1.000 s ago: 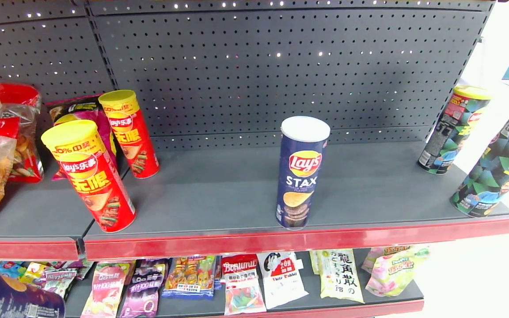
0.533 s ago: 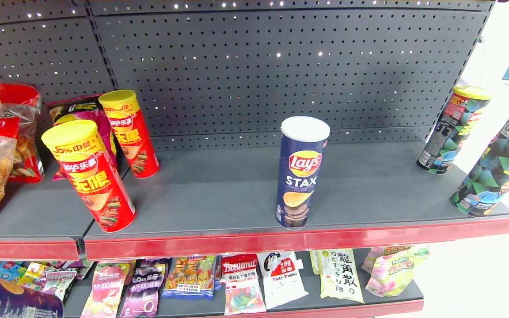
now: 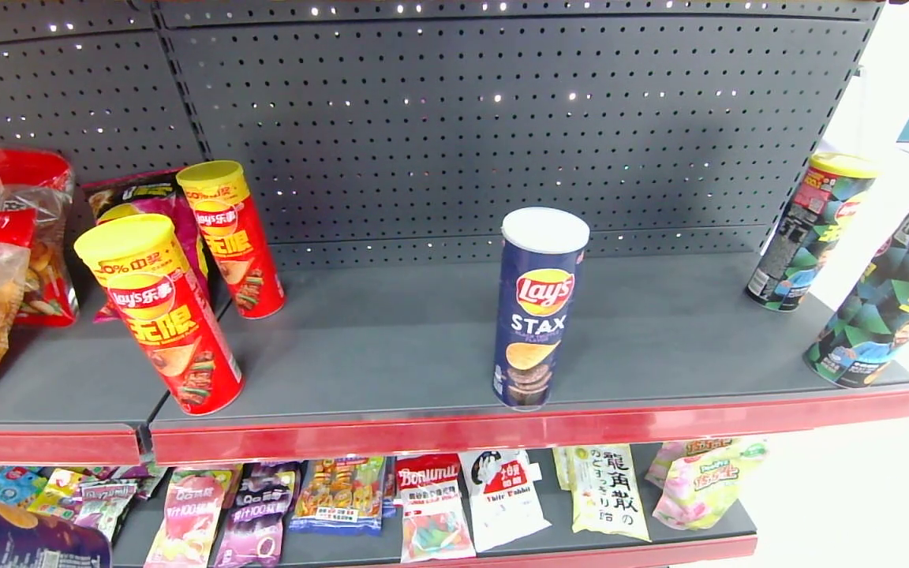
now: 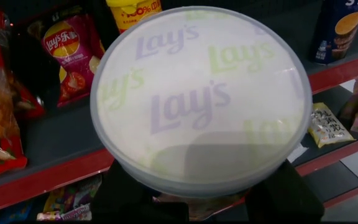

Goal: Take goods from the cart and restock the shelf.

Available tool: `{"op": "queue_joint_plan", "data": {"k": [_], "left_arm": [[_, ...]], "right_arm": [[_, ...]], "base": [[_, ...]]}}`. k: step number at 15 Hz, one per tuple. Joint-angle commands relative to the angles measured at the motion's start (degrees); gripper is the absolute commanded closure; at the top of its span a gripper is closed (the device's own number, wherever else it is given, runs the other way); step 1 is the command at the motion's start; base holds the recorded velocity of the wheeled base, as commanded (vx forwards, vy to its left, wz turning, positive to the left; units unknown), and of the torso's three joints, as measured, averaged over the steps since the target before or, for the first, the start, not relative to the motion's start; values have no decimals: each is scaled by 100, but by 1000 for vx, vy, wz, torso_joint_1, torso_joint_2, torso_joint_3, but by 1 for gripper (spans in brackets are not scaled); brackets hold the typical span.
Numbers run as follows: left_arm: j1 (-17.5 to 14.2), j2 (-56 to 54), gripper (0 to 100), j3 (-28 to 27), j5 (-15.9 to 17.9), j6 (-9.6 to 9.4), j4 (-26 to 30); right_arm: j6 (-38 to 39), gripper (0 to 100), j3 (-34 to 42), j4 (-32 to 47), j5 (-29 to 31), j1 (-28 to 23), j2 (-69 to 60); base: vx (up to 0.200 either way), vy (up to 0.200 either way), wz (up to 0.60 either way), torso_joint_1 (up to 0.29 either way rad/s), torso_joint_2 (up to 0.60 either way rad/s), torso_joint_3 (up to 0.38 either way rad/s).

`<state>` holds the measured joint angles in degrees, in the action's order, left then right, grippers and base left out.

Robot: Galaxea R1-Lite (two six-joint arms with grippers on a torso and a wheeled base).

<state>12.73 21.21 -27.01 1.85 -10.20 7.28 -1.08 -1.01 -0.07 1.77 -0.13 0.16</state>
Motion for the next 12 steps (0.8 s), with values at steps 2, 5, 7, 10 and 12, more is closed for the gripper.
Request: {"op": "queue_joint_plan", "data": {"k": [2,5,7,10,12], "left_arm": [[2,-29,100,-6,-1,1,-7],[2,-12,100,-14,-1,1,-7],[2,-21,100,-32,-1,1,-7],[2,6,100,-50,-1,1,-7],[2,6,100,-76,-10,18,-16]], "right_arm": [[82,0,-13,-1,61,5,-16],[152,0,-4,-1,61,5,-16],[152,0,-4,-1,61,5,-16],[144,0,-4,-1,61,5,-16],[152,0,-4,-1,61,5,-16]], "base": [[0,0,0,0,0,0],[0,0,0,0,0,0],[0,0,0,0,0,0],[0,0,0,0,0,0],[0,0,0,0,0,0]]}}
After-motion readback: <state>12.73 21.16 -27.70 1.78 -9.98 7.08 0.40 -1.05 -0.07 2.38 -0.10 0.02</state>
